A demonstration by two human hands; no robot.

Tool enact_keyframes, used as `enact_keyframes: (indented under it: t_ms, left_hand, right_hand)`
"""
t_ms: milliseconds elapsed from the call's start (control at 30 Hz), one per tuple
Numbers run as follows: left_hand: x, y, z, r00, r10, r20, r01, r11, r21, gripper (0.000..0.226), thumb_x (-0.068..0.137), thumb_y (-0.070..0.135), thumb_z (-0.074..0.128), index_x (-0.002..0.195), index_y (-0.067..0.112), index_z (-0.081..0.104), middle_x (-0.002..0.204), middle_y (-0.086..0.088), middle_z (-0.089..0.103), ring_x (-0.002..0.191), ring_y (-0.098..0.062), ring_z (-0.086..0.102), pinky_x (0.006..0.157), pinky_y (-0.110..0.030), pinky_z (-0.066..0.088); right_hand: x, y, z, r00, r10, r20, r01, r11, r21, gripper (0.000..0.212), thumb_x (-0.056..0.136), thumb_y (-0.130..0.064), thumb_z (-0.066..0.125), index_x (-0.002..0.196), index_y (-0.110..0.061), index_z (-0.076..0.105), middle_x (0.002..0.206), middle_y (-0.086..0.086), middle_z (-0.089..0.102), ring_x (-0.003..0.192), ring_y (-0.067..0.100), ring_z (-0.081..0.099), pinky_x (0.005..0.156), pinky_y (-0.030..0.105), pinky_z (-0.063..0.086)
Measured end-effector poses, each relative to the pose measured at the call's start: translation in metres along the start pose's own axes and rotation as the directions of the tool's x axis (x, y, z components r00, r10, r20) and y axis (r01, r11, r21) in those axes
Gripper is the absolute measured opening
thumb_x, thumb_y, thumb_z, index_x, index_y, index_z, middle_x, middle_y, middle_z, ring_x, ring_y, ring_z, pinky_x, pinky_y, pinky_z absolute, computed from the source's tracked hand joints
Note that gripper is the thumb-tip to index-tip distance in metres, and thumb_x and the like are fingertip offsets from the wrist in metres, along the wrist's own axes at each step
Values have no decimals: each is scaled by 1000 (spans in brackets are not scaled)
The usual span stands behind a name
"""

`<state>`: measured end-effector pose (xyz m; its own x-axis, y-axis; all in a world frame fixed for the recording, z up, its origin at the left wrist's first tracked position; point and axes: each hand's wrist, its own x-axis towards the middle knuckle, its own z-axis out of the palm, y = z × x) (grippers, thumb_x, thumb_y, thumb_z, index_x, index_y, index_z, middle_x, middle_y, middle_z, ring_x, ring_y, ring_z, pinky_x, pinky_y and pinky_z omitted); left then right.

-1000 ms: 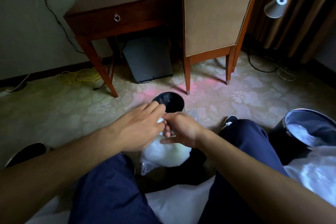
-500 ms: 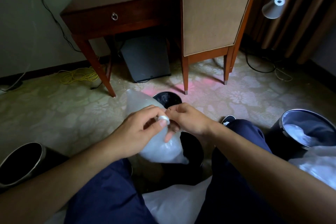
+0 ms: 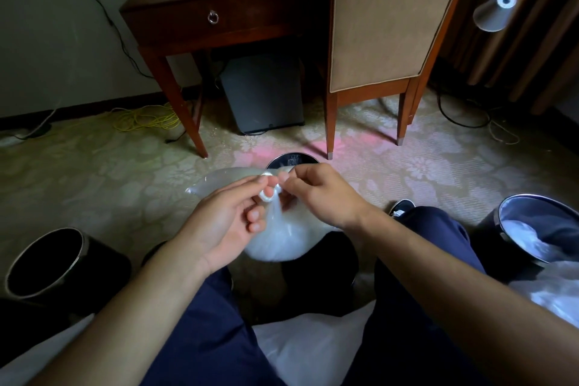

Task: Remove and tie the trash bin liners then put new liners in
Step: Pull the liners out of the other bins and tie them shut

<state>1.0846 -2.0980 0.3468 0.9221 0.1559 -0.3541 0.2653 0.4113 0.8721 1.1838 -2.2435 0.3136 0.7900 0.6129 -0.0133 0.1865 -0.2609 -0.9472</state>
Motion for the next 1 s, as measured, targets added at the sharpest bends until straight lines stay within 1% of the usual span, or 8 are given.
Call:
enact_keyframes:
  t_ms: [167,333,500,600,700,800,900,1000]
  left_hand:
    - [5,-13,1,998,21,-53,-22,1000,-19,31,99,22,49,107,15,78,97,2,69,58,-9,36,57,-26,24]
    - [8,-20,-4,998,-27,-61,26,1000,-5,33,101,30,49,122,21,72,115,2,71,61,-10,41,60,-28,22]
    - [12,-27,-6,994,-28,-103,41,992,120,29,102,22,52,119,29,74,108,5,74,56,-9,40,56,-25,29]
    - [16,-29,-1,970,124,-208,-45,936,350,28,103,16,54,108,30,78,103,3,77,53,-4,44,58,-20,34]
    - [18,-29,3,933,302,-197,-139,804,578,25,99,14,58,103,28,79,97,13,77,83,3,69,75,-16,48]
    - [20,-31,1,922,345,-175,-163,756,633,14,91,18,68,90,23,81,87,6,78,92,-13,73,91,-35,53]
    - [21,-32,2,937,325,-129,-175,753,634,10,89,20,71,90,24,81,86,4,78,89,-12,73,94,-36,54]
    - [16,-31,6,967,223,-121,-125,835,536,17,93,15,66,94,24,81,89,1,78,66,-2,62,67,-14,46]
  right_hand:
    - [3,-2,-2,997,-45,-60,31,977,-213,32,100,-34,59,73,-19,65,71,-6,74,74,8,69,79,36,55]
    - [2,-7,-9,977,-137,-162,27,837,-547,32,93,-45,63,77,-17,64,63,-5,57,69,22,56,61,32,39]
    - [3,-5,-12,989,85,-124,-117,954,-276,21,93,-32,67,82,-16,75,70,0,71,65,12,62,57,26,46]
    - [2,-5,-8,984,159,-85,-173,966,-190,13,90,-21,67,83,-19,78,80,-1,74,75,9,64,61,21,44]
    - [1,-7,-5,956,291,-20,-291,957,6,18,86,-9,65,74,-10,78,66,-3,68,59,9,54,55,23,38]
    - [1,-6,-9,924,379,47,-381,911,159,12,80,2,65,74,4,75,60,8,53,53,16,35,49,26,23]
    - [3,-3,-16,927,368,65,-368,930,-15,13,82,-6,70,75,4,75,63,14,53,54,19,37,50,28,29]
    - [4,1,-19,952,291,99,-247,916,-315,18,87,-19,70,72,-11,76,69,4,68,54,13,53,56,26,44]
